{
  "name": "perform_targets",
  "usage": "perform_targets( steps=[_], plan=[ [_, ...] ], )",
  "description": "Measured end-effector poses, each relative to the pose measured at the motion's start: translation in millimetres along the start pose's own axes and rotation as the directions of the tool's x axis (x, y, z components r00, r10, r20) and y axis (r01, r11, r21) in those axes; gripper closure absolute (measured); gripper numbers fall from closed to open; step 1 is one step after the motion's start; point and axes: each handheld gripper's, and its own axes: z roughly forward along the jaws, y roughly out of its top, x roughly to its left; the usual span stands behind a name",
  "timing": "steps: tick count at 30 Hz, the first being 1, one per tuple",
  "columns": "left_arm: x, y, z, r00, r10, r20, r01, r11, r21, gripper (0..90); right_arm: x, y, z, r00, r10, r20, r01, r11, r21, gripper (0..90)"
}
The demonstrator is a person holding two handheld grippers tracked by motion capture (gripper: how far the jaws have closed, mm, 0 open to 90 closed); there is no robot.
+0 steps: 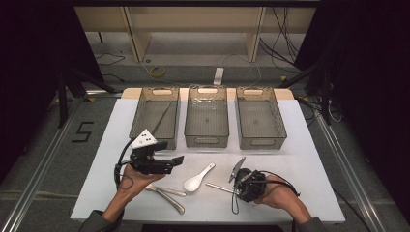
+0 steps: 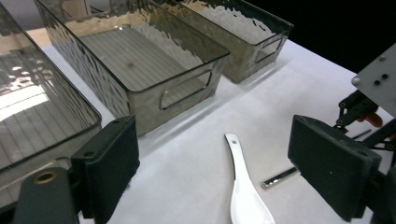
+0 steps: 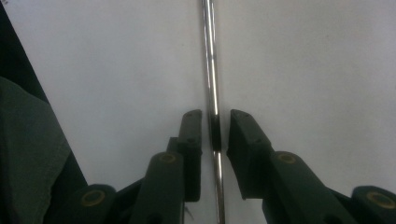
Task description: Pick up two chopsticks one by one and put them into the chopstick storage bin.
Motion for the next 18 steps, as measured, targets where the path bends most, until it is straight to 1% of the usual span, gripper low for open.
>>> perform_targets(
  steps=[4, 6, 8, 11, 12, 14, 17, 18],
  plan=[
    [-1.7, -1.8, 0.5, 1.0, 0.003, 0.004, -0.003, 1.0, 0.006, 15.9, -0.7, 0.8, 1.1, 0.9998, -0.017, -0.007, 0.017, 1.0, 0.011, 79.7],
    [-2.6, -1.7, -0.3, 0.9999, 0.014, -0.005, -0.014, 0.9999, -0.008, 16.0, -0.6, 0.9, 1.2, 0.9998, -0.018, -0.009, 0.018, 1.0, 0.012, 80.5],
    [-2.9, -1.2, -1.0, 0.9999, 0.013, -0.002, -0.013, 0.9998, -0.015, 16.1, 0.0, 1.9, 1.5, 0.9997, -0.022, -0.011, 0.022, 1.0, 0.02, 82.8],
    [-3.1, -1.9, 0.0, 0.9999, 0.016, -0.002, -0.016, 0.9999, -0.005, 16.2, 0.5, 3.6, 2.2, 0.9999, -0.011, -0.013, 0.012, 1.0, 0.025, 84.3],
    [-3.5, -1.9, 0.3, 0.9999, 0.017, -0.001, -0.017, 0.9999, -0.002, 16.2, -0.1, 3.9, 1.8, 0.9996, -0.027, -0.012, 0.027, 0.999, 0.037, 84.5],
    [-4.4, -1.9, 0.5, 0.9998, 0.018, 0.0, -0.018, 0.9998, -0.004, 16.1, 0.6, 4.9, 1.9, 0.9997, -0.02, -0.011, 0.021, 0.999, 0.04, 84.7],
    [-4.9, -1.8, 0.6, 0.9998, 0.019, -0.001, -0.019, 0.9998, -0.005, 16.2, 0.9, 7.4, 2.0, 0.9993, -0.035, -0.009, 0.035, 0.997, 0.062, 85.7],
    [-4.9, -1.9, 0.8, 0.9998, 0.019, -0.001, -0.019, 0.9998, -0.005, 16.2, 0.9, 7.4, 2.0, 0.9993, -0.035, -0.009, 0.035, 0.997, 0.062, 85.7]
  ],
)
